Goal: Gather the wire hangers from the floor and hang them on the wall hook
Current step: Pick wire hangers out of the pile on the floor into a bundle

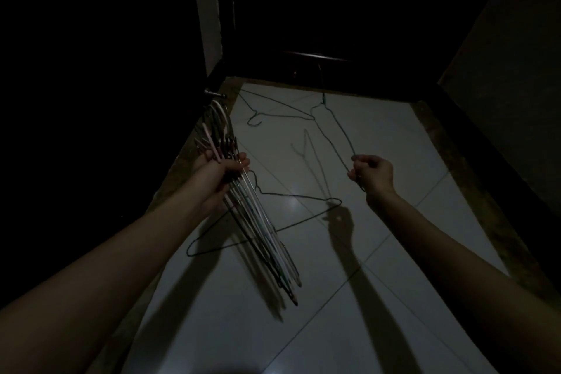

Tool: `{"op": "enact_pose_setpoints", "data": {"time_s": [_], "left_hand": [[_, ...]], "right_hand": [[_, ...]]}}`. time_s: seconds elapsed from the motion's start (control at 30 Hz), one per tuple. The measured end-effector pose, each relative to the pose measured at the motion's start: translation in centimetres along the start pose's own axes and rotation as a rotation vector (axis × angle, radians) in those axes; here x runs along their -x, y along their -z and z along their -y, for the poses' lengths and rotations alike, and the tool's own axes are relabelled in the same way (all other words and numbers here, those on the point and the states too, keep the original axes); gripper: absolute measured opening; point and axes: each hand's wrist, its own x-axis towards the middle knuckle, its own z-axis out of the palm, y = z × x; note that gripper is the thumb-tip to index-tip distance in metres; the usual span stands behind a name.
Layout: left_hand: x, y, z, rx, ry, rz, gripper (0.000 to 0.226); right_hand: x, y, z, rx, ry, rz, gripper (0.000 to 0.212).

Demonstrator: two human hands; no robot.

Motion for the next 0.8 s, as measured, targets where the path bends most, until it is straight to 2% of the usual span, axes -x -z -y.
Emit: {"op": "enact_pose_setpoints", "data": {"time_s": [0.13, 0.27, 0.47, 0.67, 0.8], "left_hand": [[0.3, -0.1, -0.5, 0.008, -0.013, -0.015, 0.045], [0.5, 0.0, -1.1, -0.008, -0.015, -0.033, 0.048], [0.5, 0.5, -1.3, 0.003, -0.005, -0.09, 0.053], [0.1, 1.4, -1.3, -0.002, -0.019, -0.144, 0.054], [-0.2, 2.1, -1.2, -0.026, -0.013, -0.155, 0.045]], "right_hand": [[3.2, -1.2, 0.9, -0.113, -0.06, 0.15, 0.013], [6.7, -2.0, 0.5, -0.145, -0.165, 0.293, 0.015], [10.4, -1.6, -1.1, -0.136, -0.208, 0.496, 0.01], [12.0, -1.1, -2.4, -0.094, -0.236, 0.595, 0.011], [12.2, -1.5, -2.6, 0.028, -0.214, 0.625, 0.014]]}}
